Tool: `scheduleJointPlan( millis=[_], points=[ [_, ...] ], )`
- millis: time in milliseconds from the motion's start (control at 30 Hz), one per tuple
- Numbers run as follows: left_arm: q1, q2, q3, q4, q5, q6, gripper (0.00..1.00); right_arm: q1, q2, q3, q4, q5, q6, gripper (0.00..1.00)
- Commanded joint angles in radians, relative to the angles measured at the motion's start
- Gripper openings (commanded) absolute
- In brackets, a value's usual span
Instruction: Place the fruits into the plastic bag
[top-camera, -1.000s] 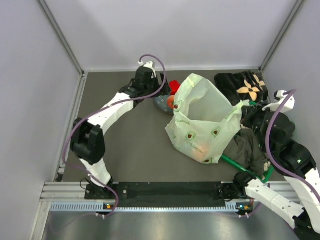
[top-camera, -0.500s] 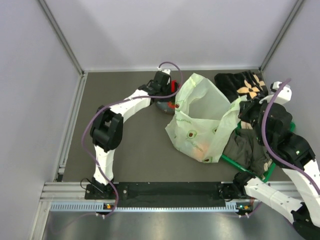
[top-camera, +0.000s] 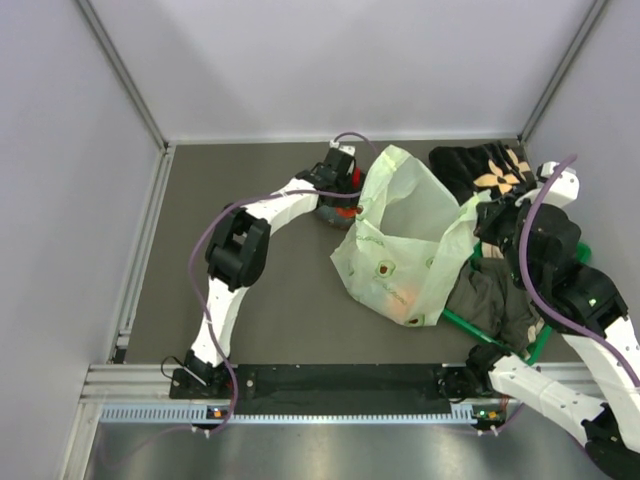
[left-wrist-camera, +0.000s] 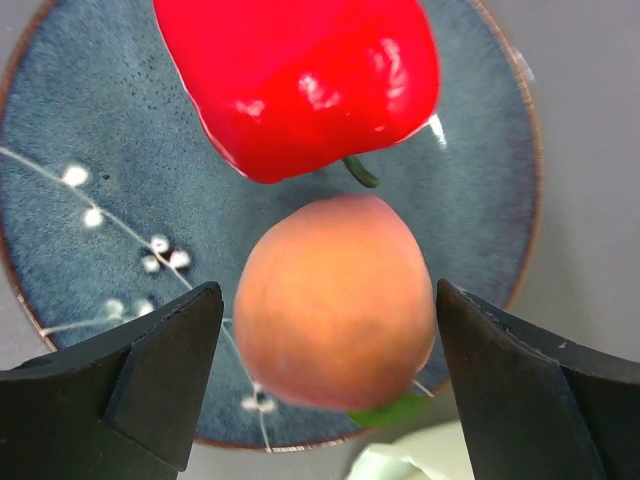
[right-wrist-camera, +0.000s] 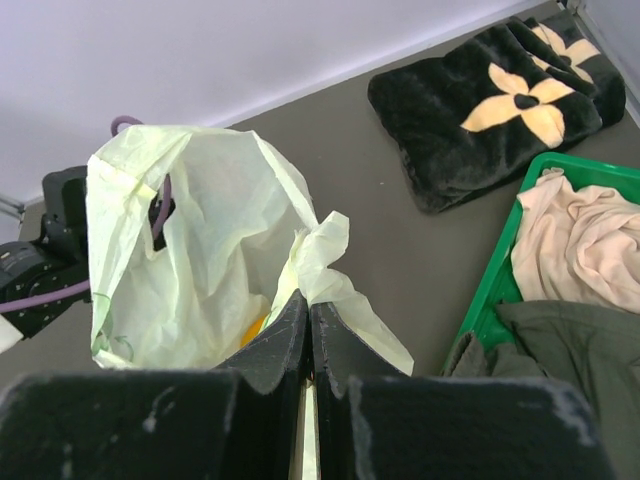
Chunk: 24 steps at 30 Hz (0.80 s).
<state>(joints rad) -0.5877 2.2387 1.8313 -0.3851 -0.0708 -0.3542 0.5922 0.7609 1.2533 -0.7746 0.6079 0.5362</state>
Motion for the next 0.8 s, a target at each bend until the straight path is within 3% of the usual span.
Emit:
scheduleJointPlan(
  millis=[0,167,233,467,767],
  points=[
    [0.002,0.022,0.071,-0.003,-0.023,0.044,0.9,-0.009,-0.003,0.04,0.018,0.016,0.007,0.0],
    [0.002,0.067,0.112,-0.038,-0.037,0.069,0.84,-0.009,0.002,0.038,0.026,0.016,0.007,0.0],
    [0.005,0.078,0.138,-0.057,-0.043,0.087,0.73,-0.009,0.003,0.037,0.029,0.015,0.005,0.0],
    [0.005,0.038,0.117,-0.055,-0.04,0.084,0.54,-0.008,0.0,0.028,0.04,0.015,0.005,0.0],
    [0.005,-0.145,-0.062,0.08,0.032,0.057,0.56,-0.009,-0.009,0.003,0.064,-0.002,0.008,0.0]
  ],
)
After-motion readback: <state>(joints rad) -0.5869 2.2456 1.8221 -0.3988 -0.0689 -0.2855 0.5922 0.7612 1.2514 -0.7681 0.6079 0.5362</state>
